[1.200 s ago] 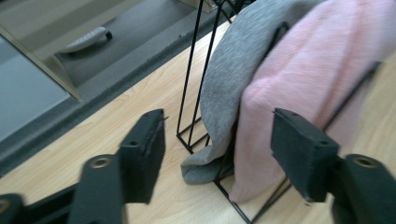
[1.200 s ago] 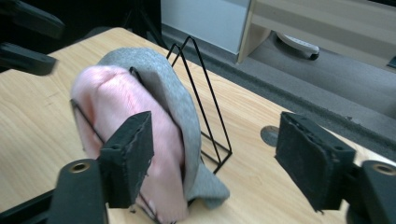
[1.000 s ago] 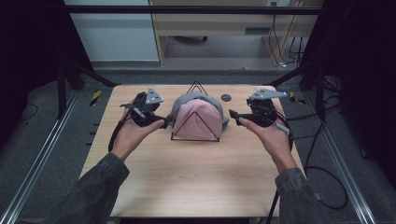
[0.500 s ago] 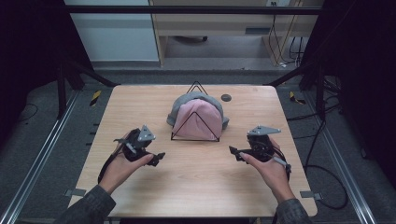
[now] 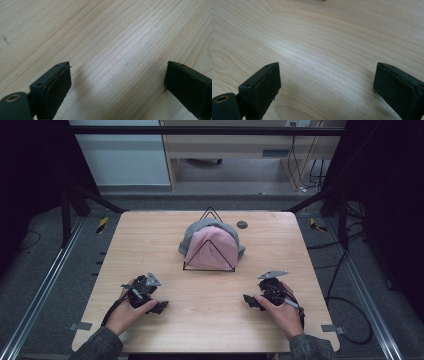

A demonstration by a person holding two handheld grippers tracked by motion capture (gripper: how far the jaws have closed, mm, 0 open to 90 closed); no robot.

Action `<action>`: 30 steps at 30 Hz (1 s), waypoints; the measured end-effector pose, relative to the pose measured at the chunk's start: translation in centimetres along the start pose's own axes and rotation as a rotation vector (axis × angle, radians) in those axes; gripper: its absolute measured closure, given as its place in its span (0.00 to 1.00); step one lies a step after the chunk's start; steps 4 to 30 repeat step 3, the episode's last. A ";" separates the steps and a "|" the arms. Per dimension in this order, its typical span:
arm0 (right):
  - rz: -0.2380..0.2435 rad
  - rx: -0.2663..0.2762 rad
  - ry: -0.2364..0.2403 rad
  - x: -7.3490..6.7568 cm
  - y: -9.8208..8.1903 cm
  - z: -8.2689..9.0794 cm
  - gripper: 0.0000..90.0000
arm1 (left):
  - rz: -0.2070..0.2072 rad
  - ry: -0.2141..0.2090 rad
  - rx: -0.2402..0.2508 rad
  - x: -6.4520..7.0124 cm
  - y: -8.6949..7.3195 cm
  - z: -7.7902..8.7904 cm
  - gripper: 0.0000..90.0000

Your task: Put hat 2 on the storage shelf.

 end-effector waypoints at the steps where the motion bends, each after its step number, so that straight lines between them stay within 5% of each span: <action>1: 0.006 -0.007 -0.002 -0.1 -0.1 -0.1 0.07 | 0.008 -0.004 0.001 -0.1 0.0 -0.1 0.06; 3: 0.019 -0.006 -0.025 0.0 -0.3 -0.1 0.07 | 0.028 -0.028 -0.003 -0.3 -0.1 -0.2 0.04; 30: 0.019 -0.006 -0.025 0.0 -0.3 -0.1 0.07 | 0.028 -0.028 -0.003 -0.3 -0.1 -0.2 0.04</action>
Point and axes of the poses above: each handheld gripper's, and its own axes: z roughly backward along the jaws, y roughly out of its top, x roughly to its right, the point moved 2 cm from there along -z, roughly forward along the jaws, and after that the axes turned 9 degrees about -y, right-handed, at the moved point
